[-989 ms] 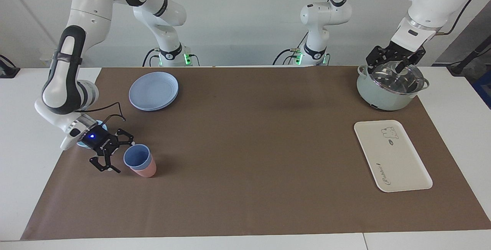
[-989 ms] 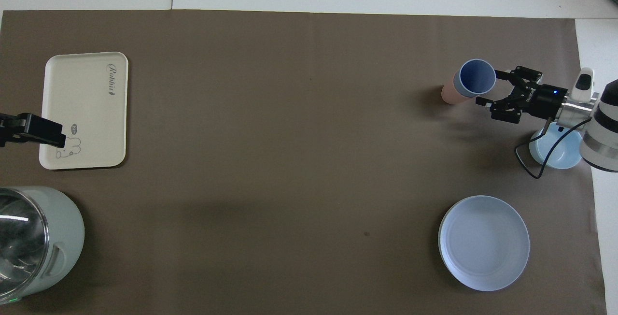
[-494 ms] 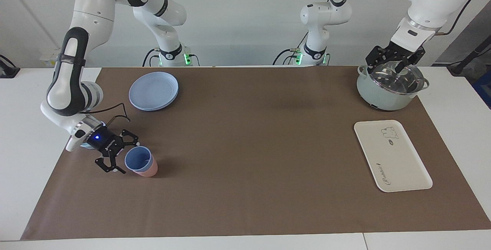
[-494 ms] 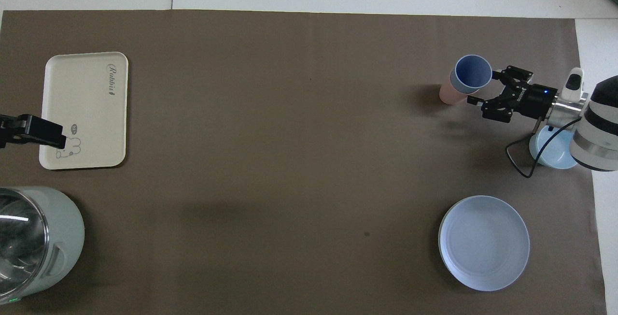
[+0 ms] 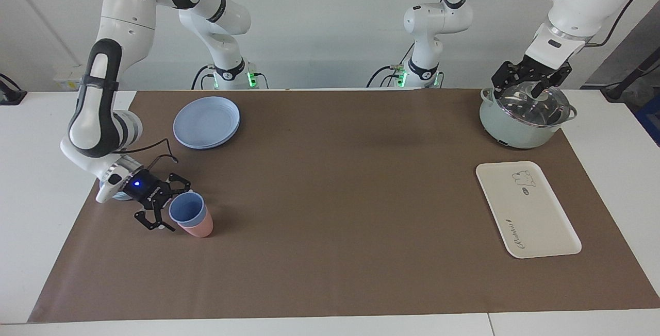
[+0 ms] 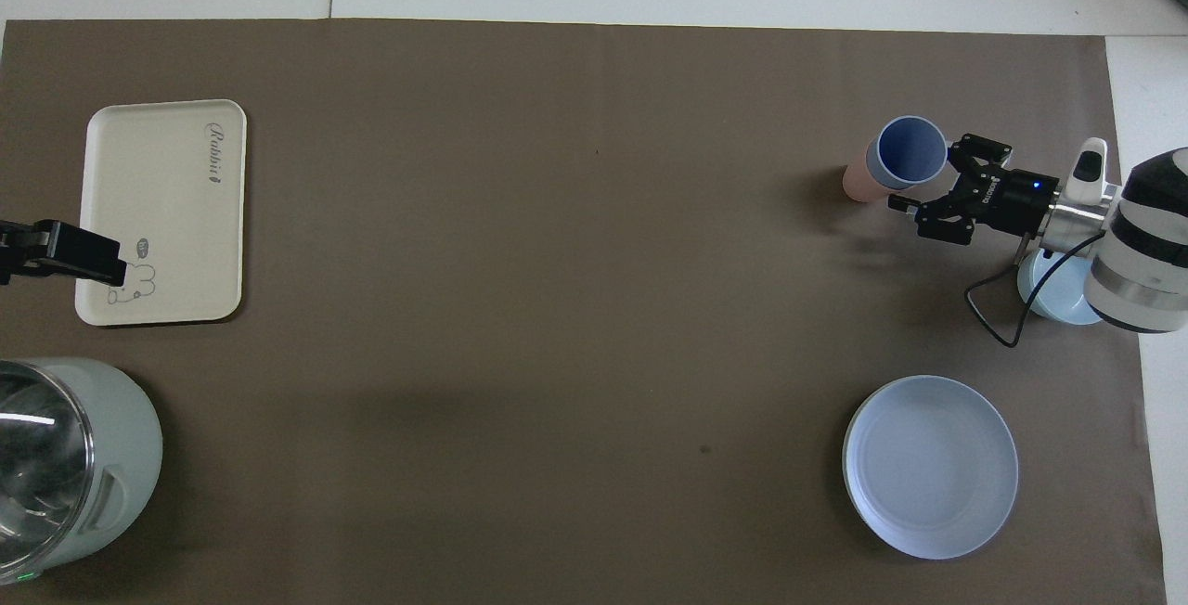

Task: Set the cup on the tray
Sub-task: 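Reach the right gripper to the pink cup and grasp its rim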

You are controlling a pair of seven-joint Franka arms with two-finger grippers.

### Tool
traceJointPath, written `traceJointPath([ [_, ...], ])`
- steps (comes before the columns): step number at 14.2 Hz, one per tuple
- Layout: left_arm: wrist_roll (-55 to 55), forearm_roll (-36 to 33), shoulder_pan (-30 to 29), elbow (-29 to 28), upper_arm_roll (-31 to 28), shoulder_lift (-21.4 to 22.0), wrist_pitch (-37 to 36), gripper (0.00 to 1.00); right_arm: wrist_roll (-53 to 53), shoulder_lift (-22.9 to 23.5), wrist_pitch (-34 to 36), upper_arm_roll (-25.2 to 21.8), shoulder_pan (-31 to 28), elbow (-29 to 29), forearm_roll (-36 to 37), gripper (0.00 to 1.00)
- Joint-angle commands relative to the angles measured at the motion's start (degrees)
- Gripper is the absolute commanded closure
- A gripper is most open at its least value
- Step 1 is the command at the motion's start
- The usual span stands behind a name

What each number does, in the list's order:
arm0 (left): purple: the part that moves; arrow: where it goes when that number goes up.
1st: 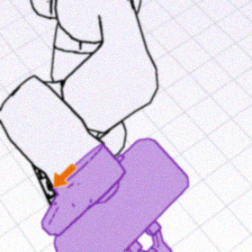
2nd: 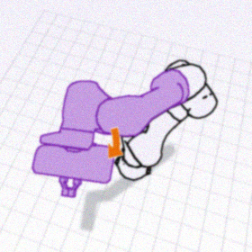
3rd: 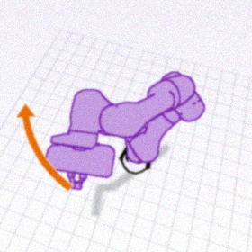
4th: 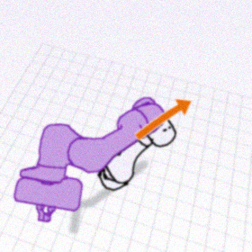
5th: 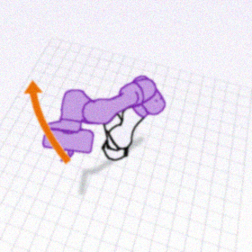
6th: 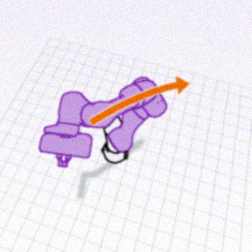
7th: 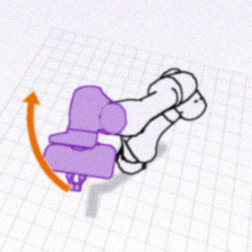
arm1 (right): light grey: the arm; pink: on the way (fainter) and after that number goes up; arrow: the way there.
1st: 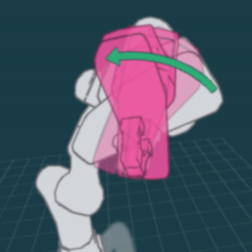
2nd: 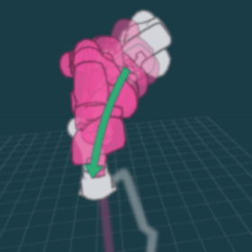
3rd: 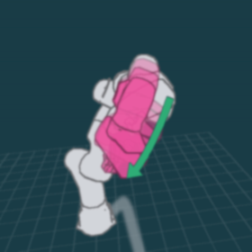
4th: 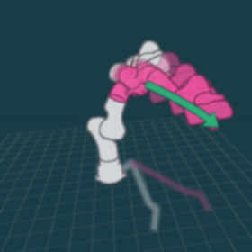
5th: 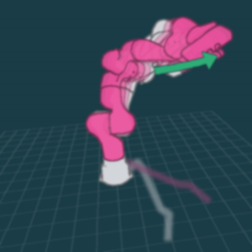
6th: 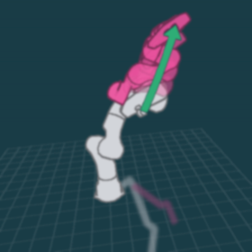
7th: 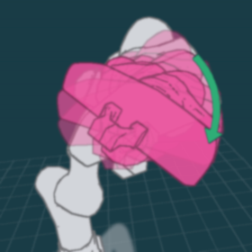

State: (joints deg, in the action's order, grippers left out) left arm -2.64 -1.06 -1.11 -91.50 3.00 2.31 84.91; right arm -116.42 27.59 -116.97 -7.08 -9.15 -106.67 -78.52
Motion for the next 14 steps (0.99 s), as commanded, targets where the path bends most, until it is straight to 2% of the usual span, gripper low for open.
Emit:
traceJointPath([
  [1,0.62,0.35,0.15,-1.76,-0.1,1.64,0.17,0.0,-2.84,-0.69,0.16,-0.04,1.33,-1.17,-3.56,0.0],
  [8,0.62,0.35,0.15,-2.28,-0.1,1.91,0.35,0.0,-3.46,-0.61,-1.33,-0.04,3.17,-1.18,-6.47,0.0],
  [9,0.62,0.35,0.15,-2.28,-0.1,1.91,0.44,0.0,-3.72,-0.52,-1.42,-0.04,3.18,-1.09,-6.56,0.1],
  [10,0.62,0.35,0.15,-2.28,-0.1,1.91,0.44,0.0,-4.85,-0.52,-1.33,-0.04,3.09,-0.83,-6.56,0.58],
  [11,0.62,0.35,0.15,-2.28,-0.1,1.91,0.44,0.0,-5.21,-0.43,-1.42,-0.04,3.18,-0.82,-6.56,1.0],
  [14,0.36,0.35,-0.03,-2.28,-0.1,1.91,0.35,0.0,-4.52,-0.61,-1.33,-0.04,3.18,-0.56,-6.47,1.0],
])
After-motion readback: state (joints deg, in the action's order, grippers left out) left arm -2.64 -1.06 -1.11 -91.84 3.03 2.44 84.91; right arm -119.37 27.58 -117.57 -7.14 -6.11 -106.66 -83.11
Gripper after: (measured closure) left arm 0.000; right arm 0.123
